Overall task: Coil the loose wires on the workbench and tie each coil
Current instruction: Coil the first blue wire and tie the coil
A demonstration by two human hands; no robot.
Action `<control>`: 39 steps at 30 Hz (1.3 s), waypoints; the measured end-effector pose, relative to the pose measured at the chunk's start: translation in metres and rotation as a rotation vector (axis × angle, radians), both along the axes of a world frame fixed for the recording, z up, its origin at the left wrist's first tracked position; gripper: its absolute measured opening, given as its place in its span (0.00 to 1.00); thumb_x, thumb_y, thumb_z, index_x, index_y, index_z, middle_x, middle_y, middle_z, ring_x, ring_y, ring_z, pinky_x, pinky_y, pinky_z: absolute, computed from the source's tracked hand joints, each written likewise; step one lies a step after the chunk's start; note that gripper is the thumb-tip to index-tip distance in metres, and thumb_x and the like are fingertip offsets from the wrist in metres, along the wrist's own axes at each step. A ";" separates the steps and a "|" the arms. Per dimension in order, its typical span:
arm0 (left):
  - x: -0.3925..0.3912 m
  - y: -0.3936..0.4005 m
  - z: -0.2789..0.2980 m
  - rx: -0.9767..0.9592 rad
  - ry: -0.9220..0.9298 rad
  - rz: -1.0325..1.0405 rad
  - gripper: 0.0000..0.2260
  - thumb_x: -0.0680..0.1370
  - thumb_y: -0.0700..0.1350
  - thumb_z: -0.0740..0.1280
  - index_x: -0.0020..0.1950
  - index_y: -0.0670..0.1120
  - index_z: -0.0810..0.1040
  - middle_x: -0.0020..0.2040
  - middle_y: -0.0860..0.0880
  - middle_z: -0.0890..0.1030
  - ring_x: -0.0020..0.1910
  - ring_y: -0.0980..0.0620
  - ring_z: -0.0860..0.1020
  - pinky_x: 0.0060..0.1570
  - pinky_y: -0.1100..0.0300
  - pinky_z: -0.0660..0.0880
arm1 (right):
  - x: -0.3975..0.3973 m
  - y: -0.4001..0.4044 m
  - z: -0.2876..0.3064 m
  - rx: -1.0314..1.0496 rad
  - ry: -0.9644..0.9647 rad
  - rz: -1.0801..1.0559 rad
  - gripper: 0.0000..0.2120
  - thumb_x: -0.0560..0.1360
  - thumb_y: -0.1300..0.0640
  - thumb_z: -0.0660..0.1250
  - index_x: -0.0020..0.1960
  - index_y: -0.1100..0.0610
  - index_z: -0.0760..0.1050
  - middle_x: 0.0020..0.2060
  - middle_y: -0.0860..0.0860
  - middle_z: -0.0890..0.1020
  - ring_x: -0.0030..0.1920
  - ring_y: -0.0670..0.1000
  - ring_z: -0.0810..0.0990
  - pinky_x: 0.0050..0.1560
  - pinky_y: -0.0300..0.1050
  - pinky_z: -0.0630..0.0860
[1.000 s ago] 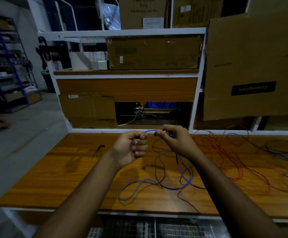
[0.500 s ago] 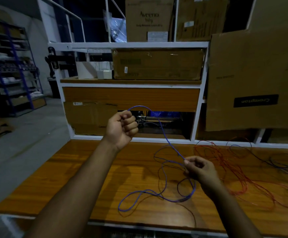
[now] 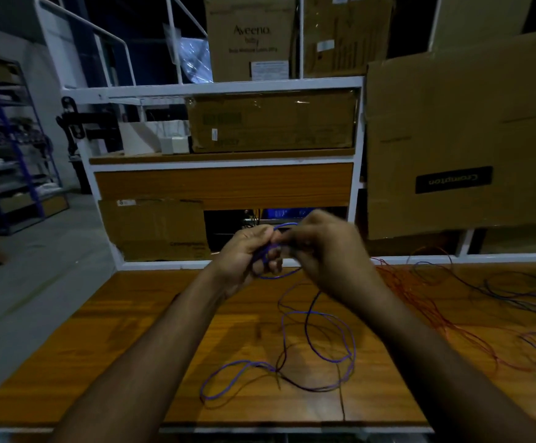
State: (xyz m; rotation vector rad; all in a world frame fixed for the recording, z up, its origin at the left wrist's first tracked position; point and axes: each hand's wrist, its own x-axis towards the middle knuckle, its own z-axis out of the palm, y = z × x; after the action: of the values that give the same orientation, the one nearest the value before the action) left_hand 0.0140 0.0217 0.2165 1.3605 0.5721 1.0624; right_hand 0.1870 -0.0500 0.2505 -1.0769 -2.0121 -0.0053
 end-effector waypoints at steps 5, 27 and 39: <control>0.001 -0.003 0.010 -0.106 -0.184 -0.135 0.09 0.80 0.44 0.57 0.41 0.43 0.69 0.28 0.52 0.67 0.23 0.56 0.65 0.25 0.63 0.65 | 0.010 0.036 0.010 -0.125 0.452 -0.063 0.06 0.79 0.53 0.67 0.54 0.53 0.80 0.46 0.46 0.82 0.48 0.45 0.81 0.47 0.45 0.81; -0.002 0.007 0.009 -0.302 -0.552 -0.058 0.21 0.84 0.49 0.51 0.32 0.47 0.68 0.24 0.53 0.60 0.25 0.55 0.52 0.24 0.62 0.55 | 0.028 0.066 -0.041 -0.812 0.732 0.258 0.13 0.79 0.49 0.66 0.55 0.58 0.77 0.45 0.54 0.79 0.31 0.46 0.69 0.30 0.38 0.68; 0.005 0.017 0.002 -0.296 -0.526 -0.001 0.19 0.85 0.49 0.51 0.35 0.48 0.66 0.25 0.53 0.61 0.22 0.57 0.58 0.27 0.62 0.51 | 0.017 0.048 -0.119 -0.950 0.899 0.210 0.08 0.79 0.69 0.63 0.57 0.64 0.76 0.41 0.57 0.82 0.31 0.47 0.79 0.29 0.41 0.77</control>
State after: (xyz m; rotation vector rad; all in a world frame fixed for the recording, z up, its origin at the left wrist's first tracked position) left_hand 0.0190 0.0390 0.2180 0.7790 0.3179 1.2224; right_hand 0.2036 -0.0023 0.1319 -1.0883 -1.2254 1.3980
